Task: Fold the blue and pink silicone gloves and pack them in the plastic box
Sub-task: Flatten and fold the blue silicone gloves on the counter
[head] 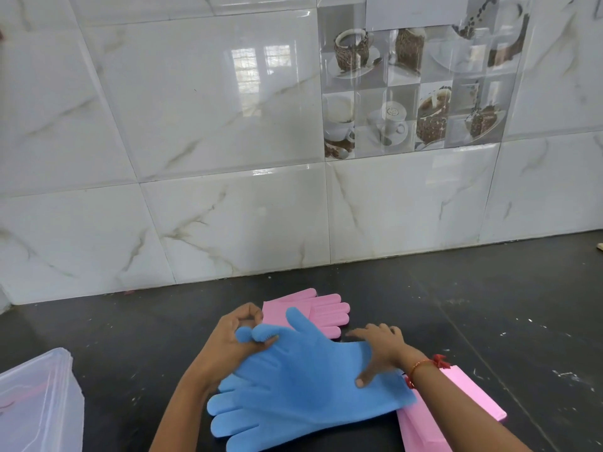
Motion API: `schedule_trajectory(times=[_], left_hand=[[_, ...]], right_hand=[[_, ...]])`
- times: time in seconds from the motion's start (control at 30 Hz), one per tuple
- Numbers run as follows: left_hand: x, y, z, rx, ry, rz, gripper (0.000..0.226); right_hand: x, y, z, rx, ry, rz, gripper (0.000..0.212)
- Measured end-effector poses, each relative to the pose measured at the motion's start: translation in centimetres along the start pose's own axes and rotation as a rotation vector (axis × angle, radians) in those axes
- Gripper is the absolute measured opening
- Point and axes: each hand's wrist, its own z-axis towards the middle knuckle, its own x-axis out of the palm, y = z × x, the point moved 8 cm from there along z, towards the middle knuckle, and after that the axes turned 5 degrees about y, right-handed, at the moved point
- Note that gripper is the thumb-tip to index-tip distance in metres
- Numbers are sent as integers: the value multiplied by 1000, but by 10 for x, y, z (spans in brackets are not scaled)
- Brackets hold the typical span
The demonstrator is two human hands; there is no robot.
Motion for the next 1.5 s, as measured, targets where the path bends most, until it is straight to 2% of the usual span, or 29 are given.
schedule_trajectory(times=[0.07, 0.17, 0.3, 0.4, 0.5, 0.6, 0.7, 0.8, 0.9, 0.97, 1.03, 1.1, 1.2, 1.27, 1.33, 1.4, 1.5], left_hand=[[0, -17, 8, 56, 3, 58, 26], [-8, -39, 13, 119, -16, 64, 30], [-38, -50, 7, 196, -157, 41, 36], [-49, -29, -1, 157, -229, 34, 34], [-45, 16, -12, 57, -199, 45, 41], [-37, 69, -30, -77, -169, 67, 37], [-29, 113, -51, -238, -133, 127, 20], [-21, 129, -63, -286, -123, 112, 29], [-24, 117, -56, -264, -145, 155, 49], [-34, 100, -48, -214, -216, 177, 33], [-39, 80, -38, -135, -233, 206, 26], [-46, 69, -26, -87, -261, 191, 39], [-58, 57, -12, -25, -302, 165, 57], [-64, 55, -7, -7, -336, 190, 55], [-65, 55, -8, -20, -348, 225, 44], [-63, 70, -14, -74, -326, 258, 41], [-52, 106, -26, -215, -219, 301, 37]], right_hand=[[-15, 6, -1, -52, -113, -41, 24], [-41, 5, -6, -82, -289, 23, 30], [-85, 3, -32, -212, -725, 68, 22], [-93, 0, -63, -310, -1004, 180, 20], [-81, -4, -79, -321, -1112, 222, 29], [-44, -12, -71, -385, -1016, 173, 31], [1, -15, -66, -508, -814, 106, 50], [22, -18, -67, -534, -653, 93, 56], [20, -19, -64, -451, -601, 80, 50], [13, -22, -55, -367, -564, 143, 41], [-3, -24, -50, -302, -597, 211, 32], [-23, -22, -47, -241, -631, 270, 25], [-49, -15, -46, -246, -720, 389, 37], [-58, -12, -49, -252, -800, 487, 38], [-56, -10, -50, -267, -806, 540, 44], [-36, -14, -44, -268, -711, 517, 56], [5, -26, -32, -229, -427, 399, 58]])
